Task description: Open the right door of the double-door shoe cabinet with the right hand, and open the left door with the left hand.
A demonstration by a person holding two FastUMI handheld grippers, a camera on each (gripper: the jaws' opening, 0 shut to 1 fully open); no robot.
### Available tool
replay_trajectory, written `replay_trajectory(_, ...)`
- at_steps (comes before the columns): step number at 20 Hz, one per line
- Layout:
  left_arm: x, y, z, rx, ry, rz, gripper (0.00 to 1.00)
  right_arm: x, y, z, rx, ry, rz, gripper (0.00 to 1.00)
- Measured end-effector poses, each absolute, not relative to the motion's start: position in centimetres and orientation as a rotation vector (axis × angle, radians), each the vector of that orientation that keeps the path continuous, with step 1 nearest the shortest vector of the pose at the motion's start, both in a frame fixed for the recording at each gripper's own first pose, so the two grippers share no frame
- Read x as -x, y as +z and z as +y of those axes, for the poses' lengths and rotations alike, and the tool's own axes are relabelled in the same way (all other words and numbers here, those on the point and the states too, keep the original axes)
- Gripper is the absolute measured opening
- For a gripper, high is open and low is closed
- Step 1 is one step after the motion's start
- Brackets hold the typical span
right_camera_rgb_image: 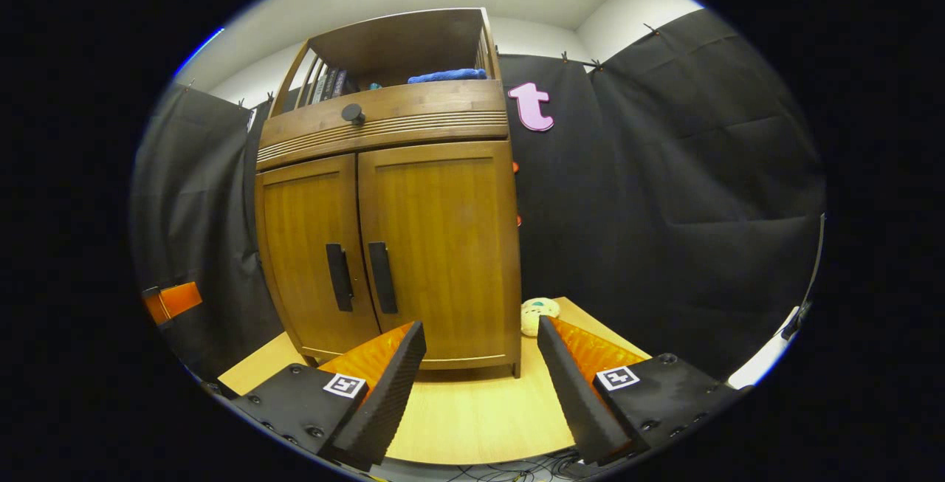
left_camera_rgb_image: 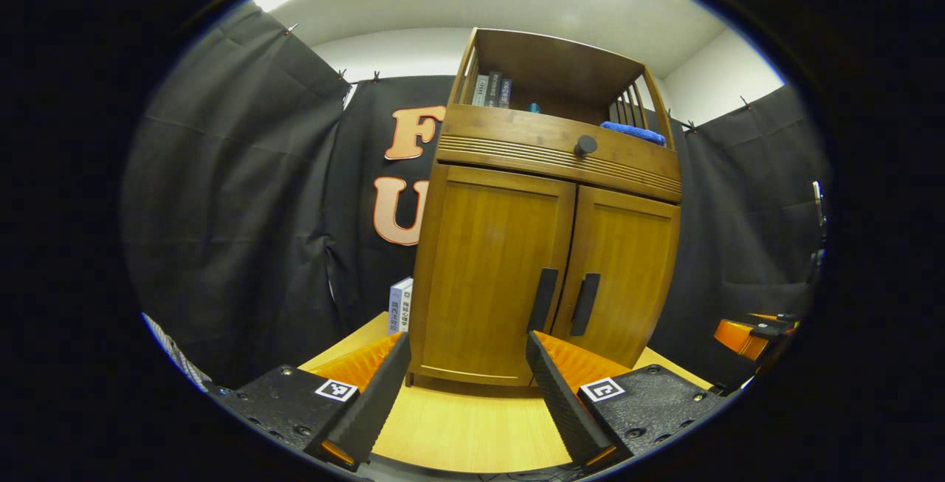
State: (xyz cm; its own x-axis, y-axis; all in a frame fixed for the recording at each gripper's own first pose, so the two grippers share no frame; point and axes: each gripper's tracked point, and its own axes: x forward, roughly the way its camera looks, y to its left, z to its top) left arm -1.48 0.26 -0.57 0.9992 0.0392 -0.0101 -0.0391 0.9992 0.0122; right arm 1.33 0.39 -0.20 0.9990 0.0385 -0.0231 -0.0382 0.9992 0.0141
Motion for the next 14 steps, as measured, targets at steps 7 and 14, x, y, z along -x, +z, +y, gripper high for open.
replay_trajectory(7,2.0,-0.2,4.9,-0.032,0.116,0.008,0.92,-5.2,-0.2,5.9,0.008,0.116,0.028,0.98)
replay_trajectory(14,3.1,0.0,9.7,-0.017,0.200,0.008,0.95,-10.3,0.9,12.1,0.005,0.199,0.004,0.90)
